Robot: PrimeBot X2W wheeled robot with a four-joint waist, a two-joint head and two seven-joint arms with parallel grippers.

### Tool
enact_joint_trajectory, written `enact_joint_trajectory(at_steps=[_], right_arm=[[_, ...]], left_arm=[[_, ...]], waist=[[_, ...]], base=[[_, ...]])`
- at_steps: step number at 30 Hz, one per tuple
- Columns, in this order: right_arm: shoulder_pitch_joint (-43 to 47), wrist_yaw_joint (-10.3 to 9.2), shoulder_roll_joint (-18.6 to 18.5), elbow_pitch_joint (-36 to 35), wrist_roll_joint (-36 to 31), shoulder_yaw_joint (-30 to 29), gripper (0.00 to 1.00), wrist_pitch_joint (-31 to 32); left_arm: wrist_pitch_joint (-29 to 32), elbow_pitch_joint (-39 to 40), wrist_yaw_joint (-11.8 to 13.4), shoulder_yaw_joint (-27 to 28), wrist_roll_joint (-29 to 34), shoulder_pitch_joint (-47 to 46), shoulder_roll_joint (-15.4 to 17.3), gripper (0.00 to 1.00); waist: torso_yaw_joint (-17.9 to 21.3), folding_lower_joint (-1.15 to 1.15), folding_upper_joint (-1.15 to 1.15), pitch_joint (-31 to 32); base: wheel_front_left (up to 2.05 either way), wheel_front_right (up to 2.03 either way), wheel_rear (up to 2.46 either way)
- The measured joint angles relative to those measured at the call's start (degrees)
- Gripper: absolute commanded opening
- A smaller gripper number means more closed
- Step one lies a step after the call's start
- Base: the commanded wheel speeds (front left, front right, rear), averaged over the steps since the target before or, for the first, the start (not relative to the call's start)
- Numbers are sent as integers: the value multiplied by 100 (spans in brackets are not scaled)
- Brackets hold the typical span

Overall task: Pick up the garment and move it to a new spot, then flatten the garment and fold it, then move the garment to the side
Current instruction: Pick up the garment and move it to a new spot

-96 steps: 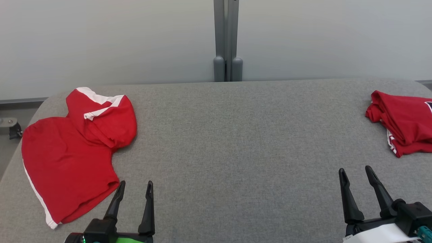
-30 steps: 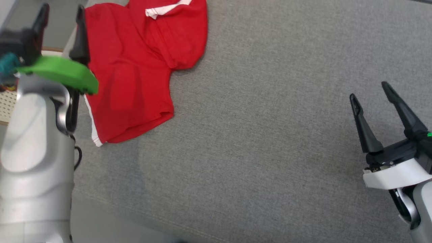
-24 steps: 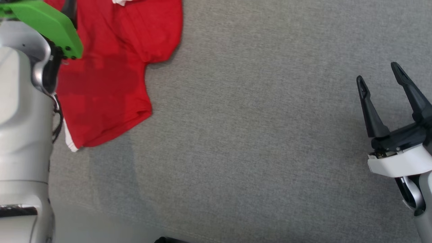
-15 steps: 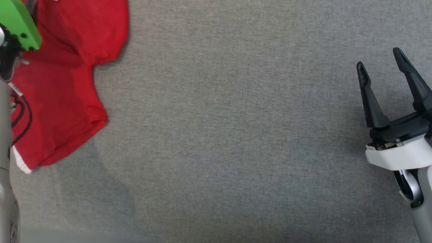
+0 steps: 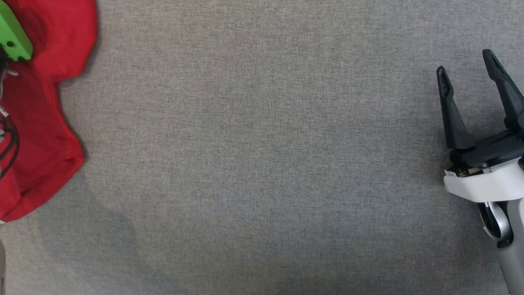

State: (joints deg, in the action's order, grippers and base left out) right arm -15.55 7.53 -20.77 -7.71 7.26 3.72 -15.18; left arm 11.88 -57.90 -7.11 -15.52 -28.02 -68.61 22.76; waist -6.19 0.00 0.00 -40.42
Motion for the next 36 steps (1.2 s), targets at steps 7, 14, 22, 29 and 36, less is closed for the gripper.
enact_joint_trajectory(at_steps=[7, 14, 22, 29, 36], right_arm=[[61, 0, 98, 155, 4, 42, 100, 3], [283, 0, 420, 301, 57, 57, 100, 3], [647, 0, 872, 394, 76, 51, 100, 3], [970, 0, 1105, 420, 124, 51, 100, 3], [1194, 0, 1200, 424, 140, 46, 100, 3]], left_arm=[[-928, 467, -42, -713, -386, 252, -2, 0], [-1872, 1154, -43, -1390, -649, 348, 408, 0], [-2147, 2232, -43, -2059, -1157, 591, 862, 0], [-1896, 3089, -43, -2427, -1510, 712, 902, 0], [-1646, 3635, -33, -2676, -1725, 926, 672, 0]], waist=[[-82, 0, 0, 364], [-125, 0, 0, 1018], [29, 0, 0, 1940], [417, 0, 0, 2693], [1110, 0, 0, 3127]], base=[[0, 0, 0], [0, 0, 0], [0, 0, 0], [0, 0, 0], [0, 0, 0]])
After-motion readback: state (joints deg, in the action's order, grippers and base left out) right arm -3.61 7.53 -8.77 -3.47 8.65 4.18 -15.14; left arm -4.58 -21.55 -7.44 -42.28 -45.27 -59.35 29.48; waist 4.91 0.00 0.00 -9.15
